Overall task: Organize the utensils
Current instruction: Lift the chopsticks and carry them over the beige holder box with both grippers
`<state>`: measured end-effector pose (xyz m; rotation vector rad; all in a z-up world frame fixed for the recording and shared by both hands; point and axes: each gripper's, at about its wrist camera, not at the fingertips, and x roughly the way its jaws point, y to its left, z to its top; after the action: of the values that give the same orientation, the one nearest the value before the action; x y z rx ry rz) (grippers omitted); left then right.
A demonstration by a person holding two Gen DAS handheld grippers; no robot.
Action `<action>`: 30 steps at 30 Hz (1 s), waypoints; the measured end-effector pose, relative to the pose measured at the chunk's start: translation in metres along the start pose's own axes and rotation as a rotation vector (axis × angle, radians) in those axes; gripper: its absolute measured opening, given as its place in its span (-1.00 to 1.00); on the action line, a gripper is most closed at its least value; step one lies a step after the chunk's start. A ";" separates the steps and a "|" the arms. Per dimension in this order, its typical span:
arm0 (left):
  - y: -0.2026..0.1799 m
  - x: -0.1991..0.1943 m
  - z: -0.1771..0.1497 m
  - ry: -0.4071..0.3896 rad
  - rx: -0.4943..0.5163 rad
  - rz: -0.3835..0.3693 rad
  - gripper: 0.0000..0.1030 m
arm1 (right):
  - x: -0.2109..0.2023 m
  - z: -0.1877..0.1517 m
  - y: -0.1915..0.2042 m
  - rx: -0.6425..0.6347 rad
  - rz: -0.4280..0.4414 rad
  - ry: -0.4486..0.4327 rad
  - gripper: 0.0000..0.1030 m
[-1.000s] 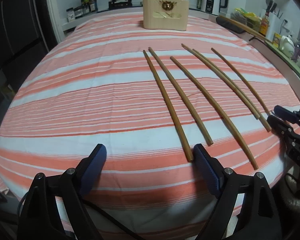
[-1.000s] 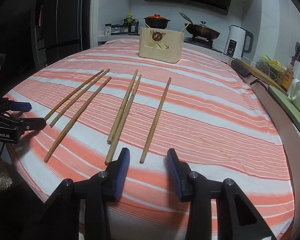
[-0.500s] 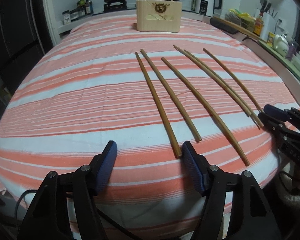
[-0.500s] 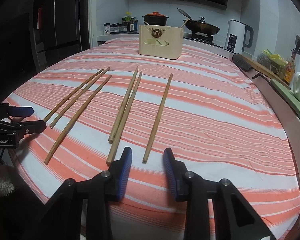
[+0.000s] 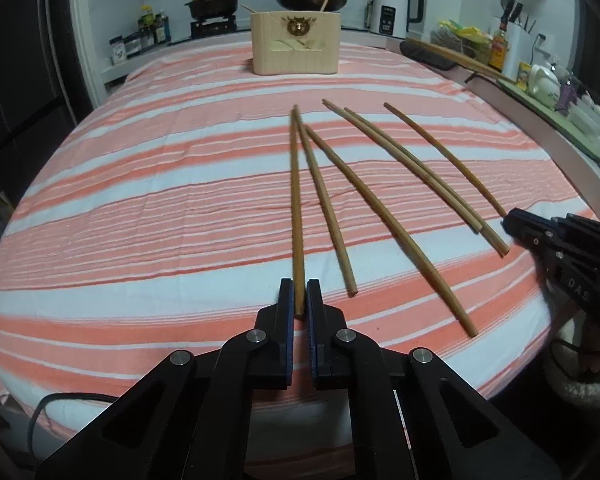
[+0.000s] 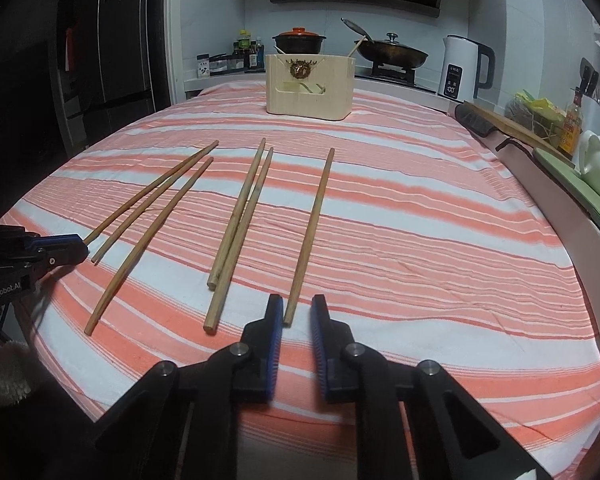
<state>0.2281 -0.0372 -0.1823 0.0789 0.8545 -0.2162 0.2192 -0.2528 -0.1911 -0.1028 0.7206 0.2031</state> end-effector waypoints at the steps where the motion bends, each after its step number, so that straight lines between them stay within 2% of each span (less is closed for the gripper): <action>1: 0.002 0.000 0.000 -0.001 -0.007 -0.004 -0.94 | 0.000 0.001 0.000 -0.002 -0.001 0.001 -0.88; 11: 0.021 -0.020 0.016 -0.067 -0.093 0.003 -0.94 | -0.021 0.014 -0.005 0.017 -0.011 -0.061 -0.91; 18: 0.031 -0.043 0.042 -0.145 -0.095 0.008 -0.94 | -0.045 0.043 -0.008 0.006 -0.023 -0.138 -0.91; 24: 0.039 -0.056 0.058 -0.176 -0.101 -0.009 -0.93 | -0.068 0.074 -0.015 -0.003 -0.036 -0.211 -0.91; 30: 0.047 -0.062 0.065 -0.201 -0.119 -0.010 -0.93 | -0.078 0.090 -0.018 0.007 -0.034 -0.253 -0.91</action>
<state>0.2469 0.0088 -0.0942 -0.0573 0.6661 -0.1794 0.2240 -0.2678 -0.0716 -0.0807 0.4676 0.1771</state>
